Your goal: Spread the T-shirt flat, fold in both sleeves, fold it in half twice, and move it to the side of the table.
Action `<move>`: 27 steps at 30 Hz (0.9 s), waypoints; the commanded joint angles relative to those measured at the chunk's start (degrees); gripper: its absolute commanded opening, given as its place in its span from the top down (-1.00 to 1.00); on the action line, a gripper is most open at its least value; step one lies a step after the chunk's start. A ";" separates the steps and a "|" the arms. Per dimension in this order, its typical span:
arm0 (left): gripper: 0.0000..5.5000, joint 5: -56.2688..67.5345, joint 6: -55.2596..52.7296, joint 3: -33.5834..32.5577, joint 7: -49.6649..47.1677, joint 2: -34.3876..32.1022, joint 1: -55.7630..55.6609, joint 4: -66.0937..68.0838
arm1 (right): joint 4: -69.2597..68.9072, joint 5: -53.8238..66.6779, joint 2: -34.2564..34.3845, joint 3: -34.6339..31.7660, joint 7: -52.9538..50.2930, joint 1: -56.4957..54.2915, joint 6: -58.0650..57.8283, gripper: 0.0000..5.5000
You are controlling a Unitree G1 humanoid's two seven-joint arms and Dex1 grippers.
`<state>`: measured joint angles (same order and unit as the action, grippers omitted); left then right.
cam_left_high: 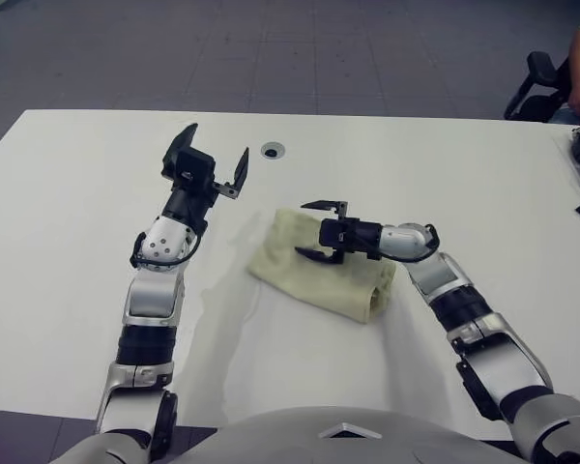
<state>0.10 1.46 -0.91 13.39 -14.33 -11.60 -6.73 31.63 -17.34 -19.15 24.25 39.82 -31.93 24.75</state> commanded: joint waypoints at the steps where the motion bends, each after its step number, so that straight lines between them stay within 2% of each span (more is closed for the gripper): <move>1: -0.96 -0.76 -1.19 2.61 -0.26 1.43 3.57 -3.05 | 9.25 -10.21 -0.76 4.69 -7.91 -3.57 1.79 -0.96; 3: -0.96 -0.23 -2.21 2.91 -0.27 1.67 4.40 -5.82 | 12.46 -12.22 -3.85 4.25 -12.20 -2.29 1.87 -0.96; 6: -0.96 -0.60 -3.30 2.38 -0.85 1.67 5.28 -9.02 | 12.34 -8.11 -8.99 -0.86 -14.77 3.16 0.52 -0.96; 11: -0.96 -1.98 -4.58 1.95 -2.66 2.07 6.46 -12.55 | 8.38 -1.95 -22.84 -16.51 -26.05 19.25 -3.87 -0.96; 13: -0.96 -3.45 -3.47 2.63 -3.09 1.76 8.29 -14.52 | 8.27 0.82 -25.55 -21.46 -28.52 25.21 -4.17 -0.96; 16: -0.96 -3.83 -3.53 4.47 -3.32 2.51 10.28 -16.45 | 6.72 3.74 -26.67 -26.69 -31.62 31.94 -5.50 -0.96; 19: -0.96 -4.30 -3.38 5.31 -3.75 3.13 11.50 -16.39 | 5.66 2.90 -26.35 -28.35 -36.09 34.30 -7.60 -0.96; 23: -0.96 -4.54 -2.55 5.71 -4.80 3.78 13.50 -15.95 | 1.02 -0.32 -25.31 -28.20 -43.41 31.24 -4.71 -0.96; 27: -0.96 -5.01 0.04 5.62 -6.37 5.06 14.36 -15.63 | -7.96 -2.95 -24.18 -32.77 -54.77 28.42 2.33 -0.96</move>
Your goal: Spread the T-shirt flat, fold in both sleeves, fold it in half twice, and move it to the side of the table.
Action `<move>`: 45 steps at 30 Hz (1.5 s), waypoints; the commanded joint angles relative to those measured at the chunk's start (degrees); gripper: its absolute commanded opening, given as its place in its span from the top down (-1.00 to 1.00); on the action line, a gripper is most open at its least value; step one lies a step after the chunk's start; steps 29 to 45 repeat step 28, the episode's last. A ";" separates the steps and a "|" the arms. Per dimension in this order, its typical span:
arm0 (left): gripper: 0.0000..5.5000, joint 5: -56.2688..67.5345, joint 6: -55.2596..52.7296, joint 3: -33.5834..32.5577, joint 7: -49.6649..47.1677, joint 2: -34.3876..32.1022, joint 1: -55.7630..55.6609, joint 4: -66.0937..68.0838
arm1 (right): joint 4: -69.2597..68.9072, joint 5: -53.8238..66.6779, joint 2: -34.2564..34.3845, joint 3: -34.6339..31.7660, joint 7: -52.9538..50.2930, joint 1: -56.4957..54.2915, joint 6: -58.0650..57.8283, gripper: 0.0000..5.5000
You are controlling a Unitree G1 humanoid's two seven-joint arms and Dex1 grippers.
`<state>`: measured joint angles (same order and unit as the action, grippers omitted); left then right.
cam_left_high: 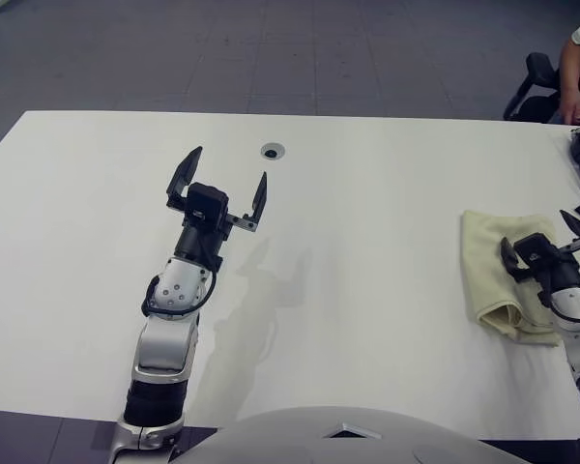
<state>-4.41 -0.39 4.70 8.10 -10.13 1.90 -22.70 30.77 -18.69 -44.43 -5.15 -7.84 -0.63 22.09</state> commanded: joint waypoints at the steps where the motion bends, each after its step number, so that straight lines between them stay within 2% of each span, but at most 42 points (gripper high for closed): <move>1: -0.96 -0.63 2.87 0.24 -1.64 1.48 1.06 0.41 | -9.97 -0.61 2.24 -4.55 -8.58 -3.53 7.39 -0.96; 3: -0.96 0.92 3.87 0.52 -2.47 3.40 1.43 0.61 | -15.73 2.23 5.42 -6.00 -9.68 -4.75 9.39 -0.96; 6: -0.96 6.26 4.26 -0.66 -4.65 8.56 2.00 1.87 | -23.64 10.14 15.49 -0.81 -6.61 -6.75 10.71 -0.96; 9: -0.96 7.53 5.46 0.28 -4.75 10.70 3.90 6.37 | -22.39 18.06 25.91 7.11 0.04 -7.33 11.94 -0.96; 12: -0.96 5.29 8.63 1.13 -4.27 10.09 3.99 11.59 | -17.81 20.07 32.15 8.82 1.81 -5.62 15.82 -0.96; 14: -0.96 5.83 10.38 0.76 -3.99 10.56 3.64 13.85 | -16.56 16.40 32.59 6.64 -0.16 -4.39 18.90 -0.96; 18: -0.96 -3.28 20.07 1.01 -8.02 8.59 5.01 15.54 | -13.19 16.78 32.68 3.78 0.43 -6.46 19.63 -0.96; 22: -0.96 -1.24 21.35 0.48 -8.25 9.71 5.43 16.04 | -13.24 20.99 35.84 4.80 4.15 -5.45 17.45 -0.96; 28: -0.96 -0.56 24.07 0.76 -7.52 9.87 4.23 17.12 | -13.77 19.90 38.51 3.32 3.00 -4.19 14.53 -0.96; 45: -0.96 -0.56 24.07 0.76 -7.52 9.87 4.23 17.12 | -13.77 19.90 38.51 3.32 3.00 -4.19 14.53 -0.96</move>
